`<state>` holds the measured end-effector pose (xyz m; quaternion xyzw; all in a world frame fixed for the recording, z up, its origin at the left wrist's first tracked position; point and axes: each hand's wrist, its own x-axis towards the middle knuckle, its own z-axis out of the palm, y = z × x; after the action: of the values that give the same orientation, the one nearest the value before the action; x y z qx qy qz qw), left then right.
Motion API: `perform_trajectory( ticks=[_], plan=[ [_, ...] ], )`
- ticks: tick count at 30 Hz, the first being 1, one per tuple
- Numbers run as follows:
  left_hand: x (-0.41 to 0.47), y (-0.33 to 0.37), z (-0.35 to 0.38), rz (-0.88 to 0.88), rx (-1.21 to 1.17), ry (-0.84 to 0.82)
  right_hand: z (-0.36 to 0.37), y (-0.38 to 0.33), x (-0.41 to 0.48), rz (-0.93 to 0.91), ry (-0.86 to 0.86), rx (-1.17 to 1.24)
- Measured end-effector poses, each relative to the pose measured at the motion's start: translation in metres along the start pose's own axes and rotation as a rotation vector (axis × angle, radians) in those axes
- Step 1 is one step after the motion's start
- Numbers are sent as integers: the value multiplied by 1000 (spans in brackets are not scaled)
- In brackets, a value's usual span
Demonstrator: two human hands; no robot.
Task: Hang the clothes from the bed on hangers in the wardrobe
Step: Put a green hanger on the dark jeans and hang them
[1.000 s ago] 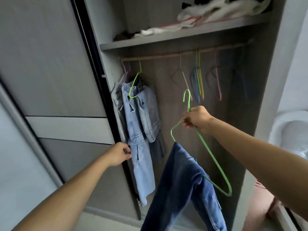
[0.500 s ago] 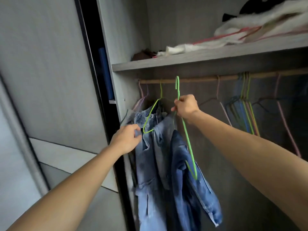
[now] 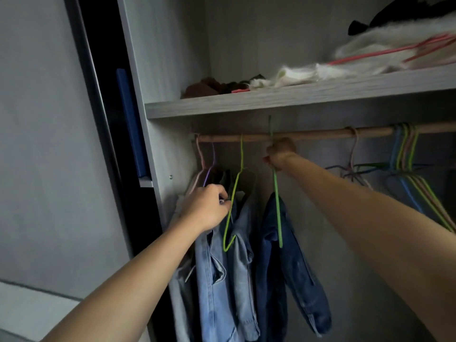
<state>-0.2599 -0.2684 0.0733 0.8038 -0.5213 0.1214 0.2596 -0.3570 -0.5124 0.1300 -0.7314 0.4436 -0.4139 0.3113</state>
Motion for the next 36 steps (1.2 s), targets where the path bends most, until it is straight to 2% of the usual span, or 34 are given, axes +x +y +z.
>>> perform_trajectory(
  ticks=[5, 9, 11, 15, 17, 19, 21, 23, 25, 26, 31, 36],
  plan=[
    [10, 1, 5, 28, 16, 59, 22, 16, -28, -8, -68, -49],
    [20, 8, -1, 26, -27, 127, -11, 15, -53, -41, -151, -73],
    [22, 22, -6, 47, -49, 165, -45, 15, -61, -94, -66, -176],
    [22, 67, -10, 126, -91, 177, -119, 19, -92, -285, 279, -427],
    [20, 93, -4, 186, -118, 166, -147, 29, -107, -331, 397, -494],
    [15, 115, 5, 231, -124, 136, -164, 45, -117, -288, 402, -555],
    [8, 132, 18, 277, -99, 77, -169, 69, -119, -148, 285, -650],
    [-3, 142, 33, 305, -72, 13, -161, 95, -118, 48, 116, -571],
    [-14, 143, 46, 304, -67, -36, -149, 111, -115, 177, 34, -246],
    [-20, 142, 51, 298, -64, -53, -145, 115, -113, 199, 49, -127],
    [-42, 129, 54, 269, -15, -66, -155, 83, -104, 84, 160, 41],
    [-52, 121, 41, 293, -2, -101, -174, 61, -150, 36, 183, -33]
  ],
)
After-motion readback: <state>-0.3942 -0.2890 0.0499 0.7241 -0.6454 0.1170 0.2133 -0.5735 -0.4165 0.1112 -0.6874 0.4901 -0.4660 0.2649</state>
